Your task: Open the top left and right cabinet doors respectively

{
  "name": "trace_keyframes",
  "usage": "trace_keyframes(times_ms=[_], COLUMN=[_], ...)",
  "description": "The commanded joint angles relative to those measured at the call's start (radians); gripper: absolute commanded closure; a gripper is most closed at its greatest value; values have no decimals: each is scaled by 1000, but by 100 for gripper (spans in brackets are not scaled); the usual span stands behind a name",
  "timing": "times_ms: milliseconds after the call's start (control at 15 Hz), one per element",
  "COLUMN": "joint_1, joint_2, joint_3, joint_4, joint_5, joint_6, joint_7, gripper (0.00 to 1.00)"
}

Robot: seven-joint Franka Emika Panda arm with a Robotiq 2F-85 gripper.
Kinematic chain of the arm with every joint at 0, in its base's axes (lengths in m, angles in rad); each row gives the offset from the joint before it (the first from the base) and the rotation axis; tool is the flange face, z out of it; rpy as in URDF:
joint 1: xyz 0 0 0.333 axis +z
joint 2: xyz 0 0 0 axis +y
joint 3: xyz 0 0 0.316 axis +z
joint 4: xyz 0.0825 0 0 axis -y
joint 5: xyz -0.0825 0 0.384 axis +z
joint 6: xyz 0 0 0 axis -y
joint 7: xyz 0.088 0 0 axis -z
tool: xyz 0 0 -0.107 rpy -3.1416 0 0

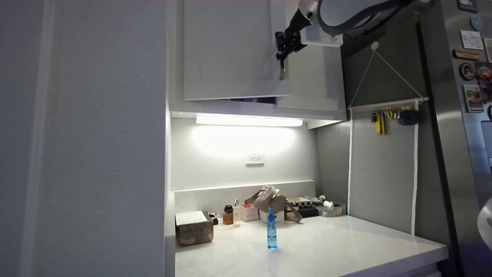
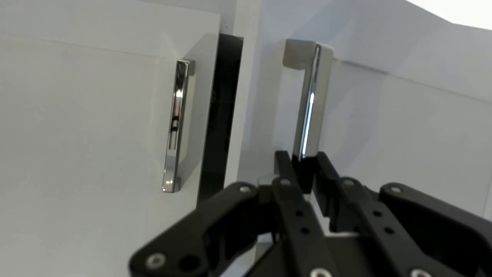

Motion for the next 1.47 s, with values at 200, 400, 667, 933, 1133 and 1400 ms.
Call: trace_keyframes(times_ms=[200, 400, 667, 933, 1133, 1400], joint_1=[41, 38, 40, 38, 57, 105], joint_2=[-110, -134, -155, -169, -168, -153], joint_3=[39, 60, 82, 101, 122, 125], joint_4=[-134, -153, -167, -179, -207, -206], joint_5=[54, 57, 64, 70, 71, 72], joint_6=[-85, -77, -71, -64, -126, -172], joint_7=[-92, -86, -84, -79, -117, -228], gripper=[95, 95, 95, 57, 42, 12])
